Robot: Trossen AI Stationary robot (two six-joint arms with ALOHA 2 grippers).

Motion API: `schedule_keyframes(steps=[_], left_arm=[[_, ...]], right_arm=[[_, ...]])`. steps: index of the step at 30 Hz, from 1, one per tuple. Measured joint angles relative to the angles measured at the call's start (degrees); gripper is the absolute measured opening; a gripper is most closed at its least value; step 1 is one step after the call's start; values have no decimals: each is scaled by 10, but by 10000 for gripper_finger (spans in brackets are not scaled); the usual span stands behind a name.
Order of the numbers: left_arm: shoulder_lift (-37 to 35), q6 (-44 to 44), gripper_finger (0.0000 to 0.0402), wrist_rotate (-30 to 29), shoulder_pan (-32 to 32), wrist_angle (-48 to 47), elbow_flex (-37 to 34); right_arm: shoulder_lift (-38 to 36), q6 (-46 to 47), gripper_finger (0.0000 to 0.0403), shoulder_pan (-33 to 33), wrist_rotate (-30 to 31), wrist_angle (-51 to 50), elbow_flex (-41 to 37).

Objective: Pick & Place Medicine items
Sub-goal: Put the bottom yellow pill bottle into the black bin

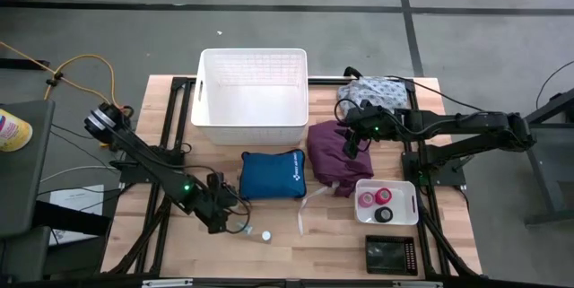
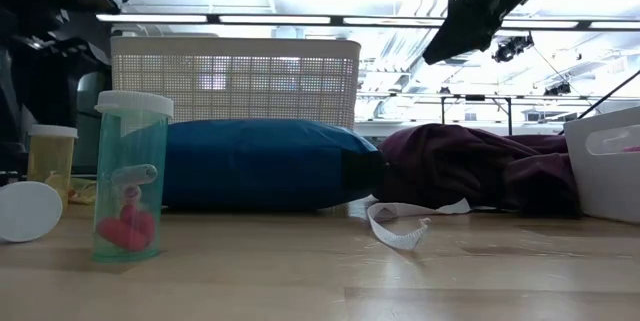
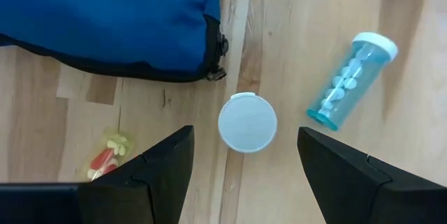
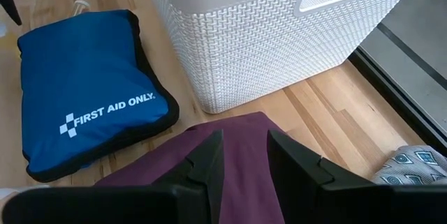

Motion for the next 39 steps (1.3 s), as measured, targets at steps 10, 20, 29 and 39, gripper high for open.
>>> schedule_keyframes(steps=[10,20,29,39], left_arm=[[13,11,247,-20,0,24,0],[13,11,247,-22,0,22,0],[17,10,247,-22,0,23,0],[33,9,247,-22,0,24,0]], right_arm=[[0,0,98,0,0,0,0],[0,0,98,0,0,0,0],[0,0,98,0,0,0,0],[0,0,98,0,0,0,0]])
